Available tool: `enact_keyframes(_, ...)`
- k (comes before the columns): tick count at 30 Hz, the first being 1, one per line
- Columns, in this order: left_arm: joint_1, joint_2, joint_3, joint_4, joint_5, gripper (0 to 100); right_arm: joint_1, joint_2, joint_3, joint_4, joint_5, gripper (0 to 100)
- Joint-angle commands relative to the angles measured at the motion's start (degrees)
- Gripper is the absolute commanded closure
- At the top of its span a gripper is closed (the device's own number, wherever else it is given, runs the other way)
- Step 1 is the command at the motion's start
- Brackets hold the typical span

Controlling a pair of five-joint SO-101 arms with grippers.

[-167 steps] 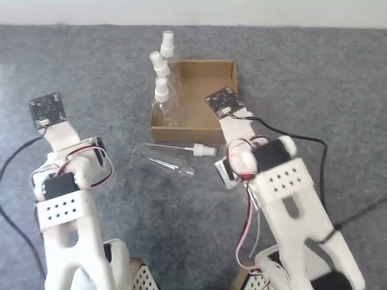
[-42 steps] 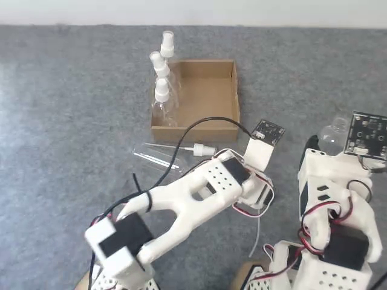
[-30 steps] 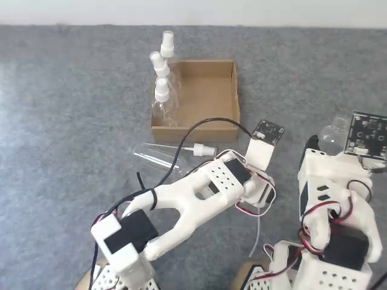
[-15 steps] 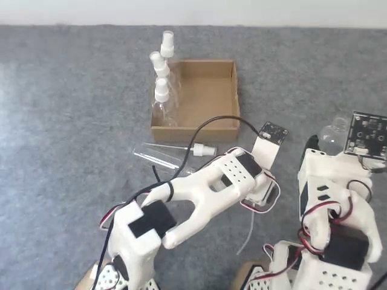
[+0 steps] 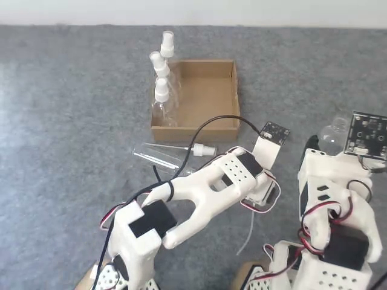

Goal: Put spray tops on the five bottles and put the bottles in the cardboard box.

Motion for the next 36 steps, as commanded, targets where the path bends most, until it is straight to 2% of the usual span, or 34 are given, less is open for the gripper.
enact_keyframes(1,0.18,-0.44,-2.95,-0.79,-0.7,87,0.31,-0.66,-0.79,-1.45,-0.35,88.0)
enact_keyframes(12,0.44,-0.97,-2.77,-0.44,-4.57,98,0.22,-0.66,-0.79,-1.36,-0.35,88.0)
enact_keyframes(36,0.09,-7.3,-2.42,12.22,-15.38,99,0.22,-0.84,0.09,-1.63,-0.53,88.0)
